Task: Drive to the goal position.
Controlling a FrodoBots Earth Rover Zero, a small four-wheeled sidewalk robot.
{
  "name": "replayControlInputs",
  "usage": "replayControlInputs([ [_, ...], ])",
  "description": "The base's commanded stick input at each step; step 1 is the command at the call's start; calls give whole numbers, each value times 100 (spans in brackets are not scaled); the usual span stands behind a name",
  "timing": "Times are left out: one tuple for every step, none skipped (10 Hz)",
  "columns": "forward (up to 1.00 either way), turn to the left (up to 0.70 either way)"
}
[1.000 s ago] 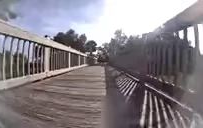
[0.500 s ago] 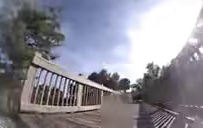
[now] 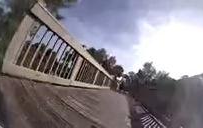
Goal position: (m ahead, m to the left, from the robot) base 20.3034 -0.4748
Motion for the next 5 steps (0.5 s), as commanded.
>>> replayControlInputs([
  [74, 0],
  [43, 0],
  [11, 0],
  [10, 0],
  [18, 0],
])
